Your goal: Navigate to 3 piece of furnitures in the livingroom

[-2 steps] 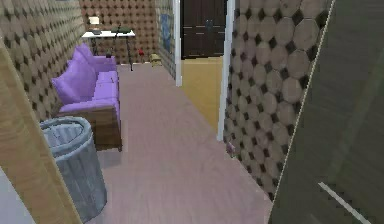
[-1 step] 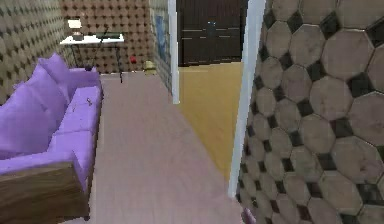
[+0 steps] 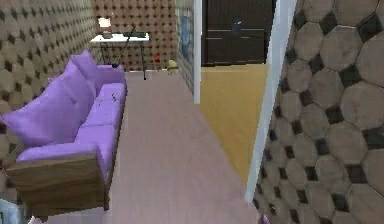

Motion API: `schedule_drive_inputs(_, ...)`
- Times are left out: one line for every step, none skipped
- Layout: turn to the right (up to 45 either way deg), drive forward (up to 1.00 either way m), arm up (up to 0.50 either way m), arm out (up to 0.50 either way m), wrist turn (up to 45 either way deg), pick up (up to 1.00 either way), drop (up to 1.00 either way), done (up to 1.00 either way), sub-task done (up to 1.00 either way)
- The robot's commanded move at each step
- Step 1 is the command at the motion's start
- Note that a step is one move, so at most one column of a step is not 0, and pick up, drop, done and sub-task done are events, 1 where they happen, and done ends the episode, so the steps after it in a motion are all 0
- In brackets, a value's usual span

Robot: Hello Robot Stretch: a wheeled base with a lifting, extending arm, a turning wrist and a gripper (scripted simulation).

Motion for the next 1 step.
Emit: schedule_drive_inputs(0.0, 0.65, 0.00, 0.00, 0.0, 0.00, 0.00, 0.00, 0.00)
